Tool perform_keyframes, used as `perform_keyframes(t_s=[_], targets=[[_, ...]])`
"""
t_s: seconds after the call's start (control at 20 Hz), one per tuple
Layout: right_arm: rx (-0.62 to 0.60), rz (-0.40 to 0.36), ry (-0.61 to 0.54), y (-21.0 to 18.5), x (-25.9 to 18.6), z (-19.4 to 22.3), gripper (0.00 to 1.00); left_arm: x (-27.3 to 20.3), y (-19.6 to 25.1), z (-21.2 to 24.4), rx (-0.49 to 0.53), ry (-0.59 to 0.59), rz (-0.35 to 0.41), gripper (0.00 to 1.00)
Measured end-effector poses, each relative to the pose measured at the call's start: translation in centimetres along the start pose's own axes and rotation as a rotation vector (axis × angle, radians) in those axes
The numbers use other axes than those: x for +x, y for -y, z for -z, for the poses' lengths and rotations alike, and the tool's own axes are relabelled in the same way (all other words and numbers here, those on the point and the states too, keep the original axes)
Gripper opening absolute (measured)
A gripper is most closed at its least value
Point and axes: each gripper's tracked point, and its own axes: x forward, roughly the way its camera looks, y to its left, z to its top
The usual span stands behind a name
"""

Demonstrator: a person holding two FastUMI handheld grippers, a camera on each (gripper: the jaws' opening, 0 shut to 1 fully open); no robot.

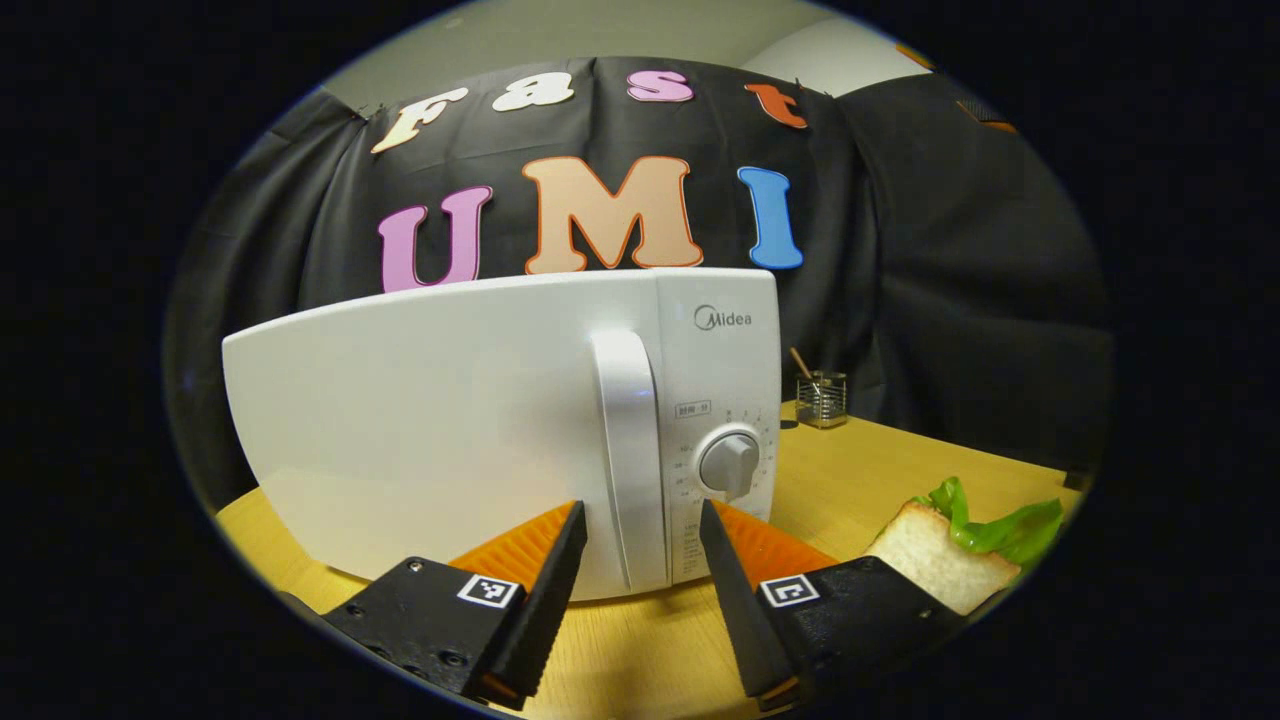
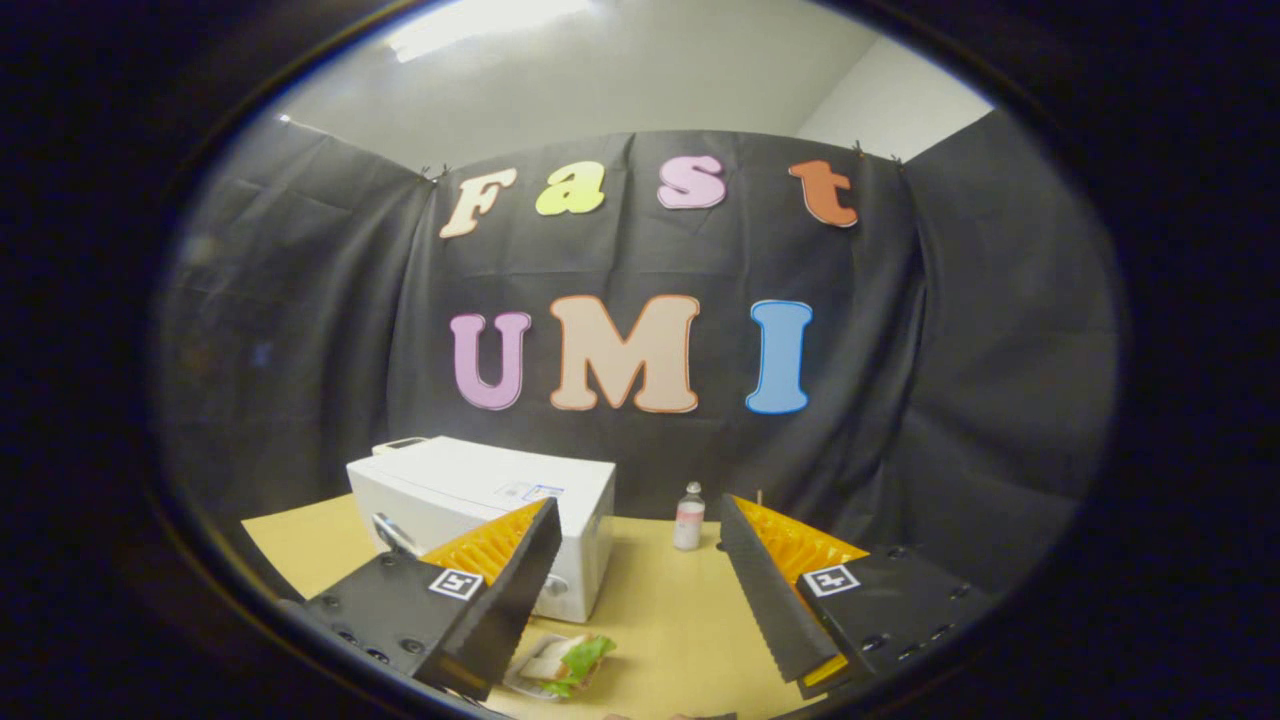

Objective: Open the microwave oven with the left hand, put the food in, and close the microwave oven.

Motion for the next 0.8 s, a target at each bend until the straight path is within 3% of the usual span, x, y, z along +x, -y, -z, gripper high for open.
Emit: perform_keyframes(t_s=[0.05, 0.15, 0.2, 0.55, 0.8], targets=[[0.005, -0.005, -0.008, 0.1, 0.1, 0.6, 0.99, 0.2, -0.3, -0.1, 0.003, 0.003, -0.015, 0.67], [0.008, -0.013, -0.027, 0.4, -0.1, 1.7, 0.99, 0.8, -0.5, 0.2, 0.005, 0.005, -0.035, 0.47], [0.010, -0.012, -0.032, 0.6, -0.2, 2.0, 0.99, 1.1, -0.5, 0.3, 0.011, -0.002, -0.042, 0.32], [0.035, 0.051, -0.068, 3.5, -2.3, 4.7, 0.99, 1.5, -0.4, 0.3, 0.037, -0.011, -0.051, 0.34], [0.156, 0.055, -0.081, 4.4, -2.7, 6.6, 0.99, 1.4, -0.4, 0.3, 0.000, 0.007, -0.039, 0.21]])
